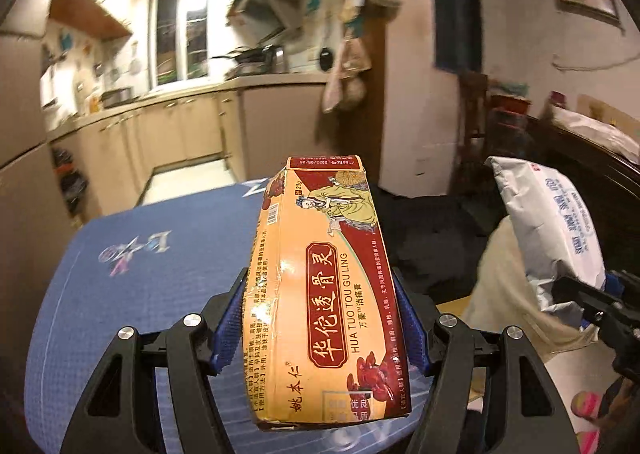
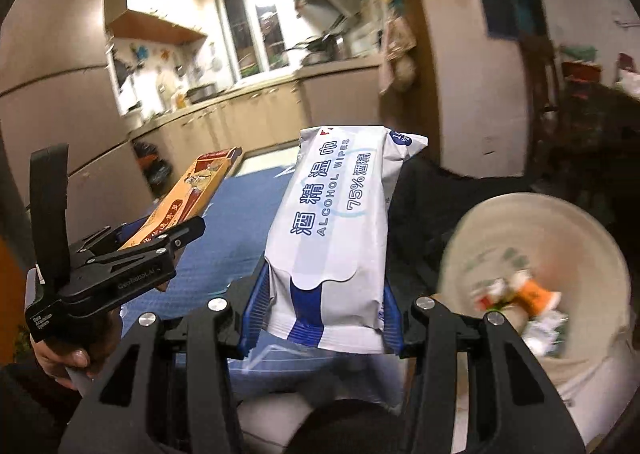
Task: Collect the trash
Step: 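Carry the Hua Tuo box and wipes pack over the bucket and release both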
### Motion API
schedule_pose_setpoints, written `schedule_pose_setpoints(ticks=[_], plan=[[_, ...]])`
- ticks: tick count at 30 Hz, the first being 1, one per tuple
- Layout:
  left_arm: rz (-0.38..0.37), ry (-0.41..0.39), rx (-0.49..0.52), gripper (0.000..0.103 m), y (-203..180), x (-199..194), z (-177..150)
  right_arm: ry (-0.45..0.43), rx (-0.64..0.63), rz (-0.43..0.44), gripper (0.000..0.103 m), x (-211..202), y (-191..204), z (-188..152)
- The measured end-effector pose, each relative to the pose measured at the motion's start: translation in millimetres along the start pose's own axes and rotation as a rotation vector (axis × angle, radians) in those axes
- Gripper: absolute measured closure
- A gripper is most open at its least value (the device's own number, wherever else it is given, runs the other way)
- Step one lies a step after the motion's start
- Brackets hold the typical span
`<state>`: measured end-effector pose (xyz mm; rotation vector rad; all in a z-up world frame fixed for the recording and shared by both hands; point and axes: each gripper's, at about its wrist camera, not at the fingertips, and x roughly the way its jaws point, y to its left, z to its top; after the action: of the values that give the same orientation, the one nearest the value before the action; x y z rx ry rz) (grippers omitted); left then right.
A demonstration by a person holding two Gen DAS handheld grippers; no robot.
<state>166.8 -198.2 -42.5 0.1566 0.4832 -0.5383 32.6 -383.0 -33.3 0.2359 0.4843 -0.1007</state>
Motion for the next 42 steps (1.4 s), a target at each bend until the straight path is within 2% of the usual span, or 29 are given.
schedule_pose_setpoints(ticks=[11,22,28,33,42], plan=[[-0.095,-0.050,0.086,0.035,-81.2,19.9,41.3,-0.106,-0.013,-0.183,0.057,-45.8,-61.9,20.2],[-0.172,-0.107,0.169,0.035,-170.1,43.7,67.9,-0.138,-0.015,-0.313,0.057,-60.5,-116.2,28.7],[-0.221,-0.083,0.198,0.035,-205.6,62.6,69.6,-0.122,-0.012,-0.364,0.057,-56.4,-138.5,31.3],[-0.253,-0.056,0.262,0.035,-231.1,77.6,65.1,-0.098,-0.015,-0.385,0.057,-48.7,-150.0,32.6],[-0.284,-0.034,0.320,0.035,-244.4,88.3,59.5,-0.046,0.029,-0.399,0.057,-38.6,-171.0,25.5]])
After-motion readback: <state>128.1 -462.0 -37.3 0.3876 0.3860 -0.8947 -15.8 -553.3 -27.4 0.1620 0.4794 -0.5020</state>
